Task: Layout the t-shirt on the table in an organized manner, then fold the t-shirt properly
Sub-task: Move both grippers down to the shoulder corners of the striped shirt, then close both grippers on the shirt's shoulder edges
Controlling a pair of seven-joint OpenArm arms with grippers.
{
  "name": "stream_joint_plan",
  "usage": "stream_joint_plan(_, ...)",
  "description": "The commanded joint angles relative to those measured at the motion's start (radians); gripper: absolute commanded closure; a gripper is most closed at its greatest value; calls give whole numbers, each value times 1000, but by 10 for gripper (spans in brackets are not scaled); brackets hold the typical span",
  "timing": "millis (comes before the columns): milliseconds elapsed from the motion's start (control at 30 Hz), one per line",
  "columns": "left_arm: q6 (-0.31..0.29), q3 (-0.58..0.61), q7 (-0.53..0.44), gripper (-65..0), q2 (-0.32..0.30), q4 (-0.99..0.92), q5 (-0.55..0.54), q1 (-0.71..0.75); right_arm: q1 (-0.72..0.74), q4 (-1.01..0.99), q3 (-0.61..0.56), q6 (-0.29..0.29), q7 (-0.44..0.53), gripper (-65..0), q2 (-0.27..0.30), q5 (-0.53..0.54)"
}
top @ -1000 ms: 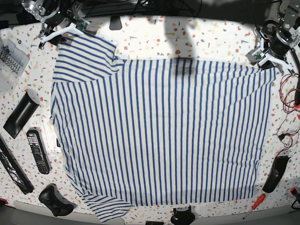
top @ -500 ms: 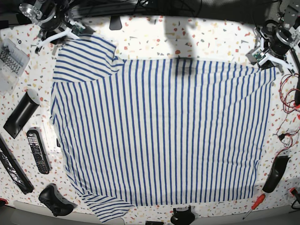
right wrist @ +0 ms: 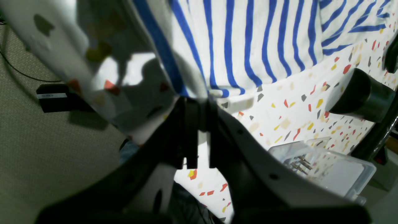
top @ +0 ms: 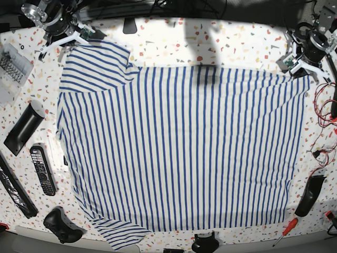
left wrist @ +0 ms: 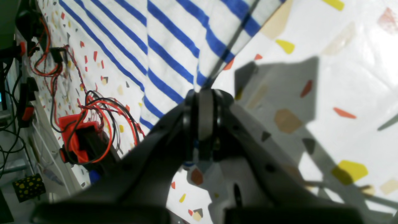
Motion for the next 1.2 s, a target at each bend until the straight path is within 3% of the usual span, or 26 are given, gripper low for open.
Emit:
stream_joint_plan(0, 0, -5, 3, 0, -16, 6, -4, 2, -3, 13, 7, -5, 4, 0, 14, -3)
stream_joint_plan(267, 1, -5, 2, 0, -16, 6, -4, 2, -3, 31, 7, -9, -7, 0, 14, -3)
stream_joint_plan(500, 1, -5, -2, 0, -17, 6, -1, -11, 0, 84, 7, -89, -7, 0, 14, 15)
stream_joint_plan(933, 1, -5, -36, 0, -17, 6, -1, -11, 248, 87, 7, -90, -8, 0, 13, 352)
stream_joint_plan(1167, 1, -5, -111, 0, -17, 6, -32, -11, 382, 75, 7, -90, -19, 0, 11, 480)
